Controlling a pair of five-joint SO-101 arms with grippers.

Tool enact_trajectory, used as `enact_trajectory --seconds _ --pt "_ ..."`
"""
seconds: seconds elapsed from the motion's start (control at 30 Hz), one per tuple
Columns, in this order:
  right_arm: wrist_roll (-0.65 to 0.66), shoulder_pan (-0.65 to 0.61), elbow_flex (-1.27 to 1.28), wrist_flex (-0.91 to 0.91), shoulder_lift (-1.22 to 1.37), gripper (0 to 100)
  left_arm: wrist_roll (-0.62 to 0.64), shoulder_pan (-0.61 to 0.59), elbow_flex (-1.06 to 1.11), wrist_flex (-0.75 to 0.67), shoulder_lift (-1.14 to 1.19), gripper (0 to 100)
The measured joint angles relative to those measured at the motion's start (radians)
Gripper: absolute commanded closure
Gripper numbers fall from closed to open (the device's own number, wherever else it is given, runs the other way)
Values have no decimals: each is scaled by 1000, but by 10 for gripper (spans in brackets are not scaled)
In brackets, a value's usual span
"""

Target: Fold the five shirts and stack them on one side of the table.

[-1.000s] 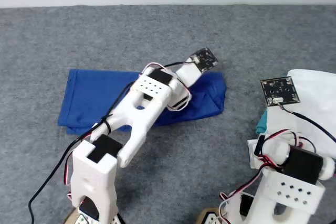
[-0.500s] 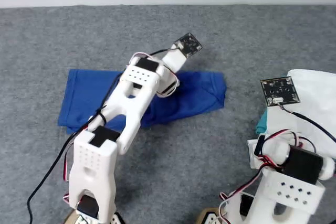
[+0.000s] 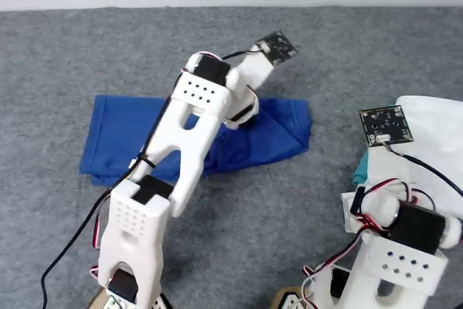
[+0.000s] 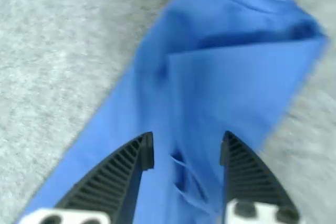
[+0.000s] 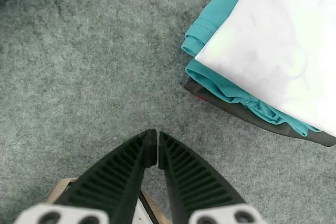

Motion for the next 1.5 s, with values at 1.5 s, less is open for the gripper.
enact_trajectory --seconds 1.5 --pt "0 0 0 0 0 980 227 -470 654 8 -331 908"
